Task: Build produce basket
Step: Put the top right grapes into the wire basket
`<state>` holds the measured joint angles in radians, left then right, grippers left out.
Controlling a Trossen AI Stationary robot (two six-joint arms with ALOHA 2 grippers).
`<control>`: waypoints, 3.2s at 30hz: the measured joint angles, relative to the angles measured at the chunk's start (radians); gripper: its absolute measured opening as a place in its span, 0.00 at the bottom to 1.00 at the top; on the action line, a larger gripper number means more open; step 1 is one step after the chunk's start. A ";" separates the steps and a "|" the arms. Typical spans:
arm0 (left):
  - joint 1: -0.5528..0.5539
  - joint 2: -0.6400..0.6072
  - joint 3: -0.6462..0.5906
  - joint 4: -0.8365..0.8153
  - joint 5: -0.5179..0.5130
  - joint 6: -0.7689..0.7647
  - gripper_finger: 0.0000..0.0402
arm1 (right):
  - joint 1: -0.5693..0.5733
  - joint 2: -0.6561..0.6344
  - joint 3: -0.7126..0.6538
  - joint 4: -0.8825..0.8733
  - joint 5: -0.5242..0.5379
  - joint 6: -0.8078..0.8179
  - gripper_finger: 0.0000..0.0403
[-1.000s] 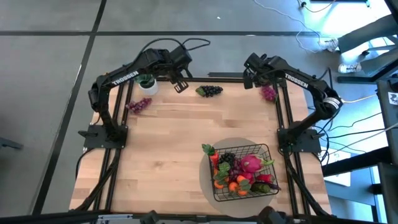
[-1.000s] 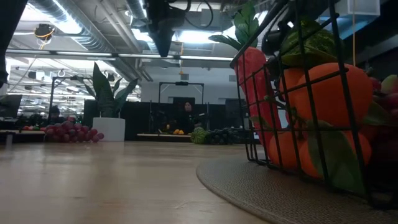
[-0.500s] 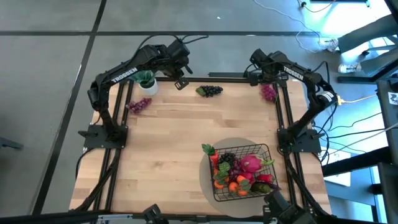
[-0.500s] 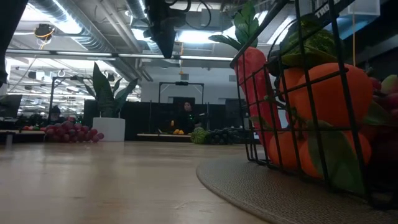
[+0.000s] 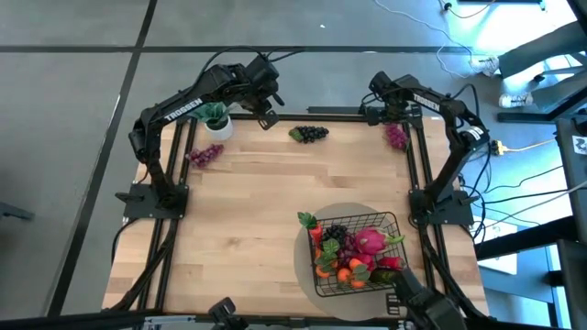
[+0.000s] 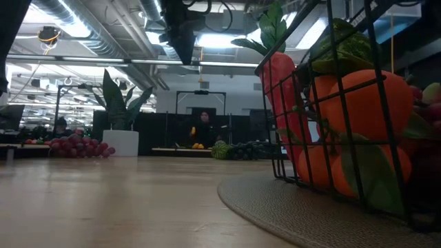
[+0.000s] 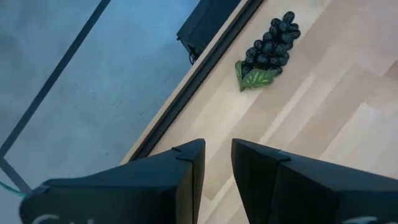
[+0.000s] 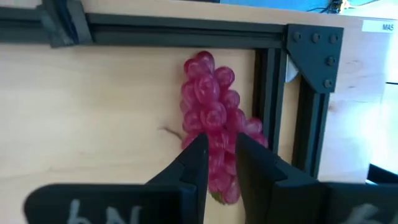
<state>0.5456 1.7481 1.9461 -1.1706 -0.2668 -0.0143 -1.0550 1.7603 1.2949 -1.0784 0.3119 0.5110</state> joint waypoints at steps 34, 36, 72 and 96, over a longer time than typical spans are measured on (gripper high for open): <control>0.000 0.000 0.000 0.002 0.000 0.001 0.17 | -0.031 0.088 -0.016 0.087 -0.015 -0.159 0.15; 0.000 0.000 0.000 0.002 0.000 0.001 0.17 | -0.031 0.088 -0.016 0.089 -0.015 -0.179 0.11; 0.000 0.000 0.000 0.002 0.000 0.051 0.17 | 0.321 -0.369 -0.017 -0.259 0.033 -0.408 0.00; -0.038 0.000 0.000 0.006 0.357 0.285 0.17 | 1.102 -0.433 0.473 -0.493 -0.141 -0.072 0.00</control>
<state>0.5077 1.7485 1.9465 -1.1648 0.0898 0.2706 0.0467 1.3277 1.7680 -1.5717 0.1707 0.4389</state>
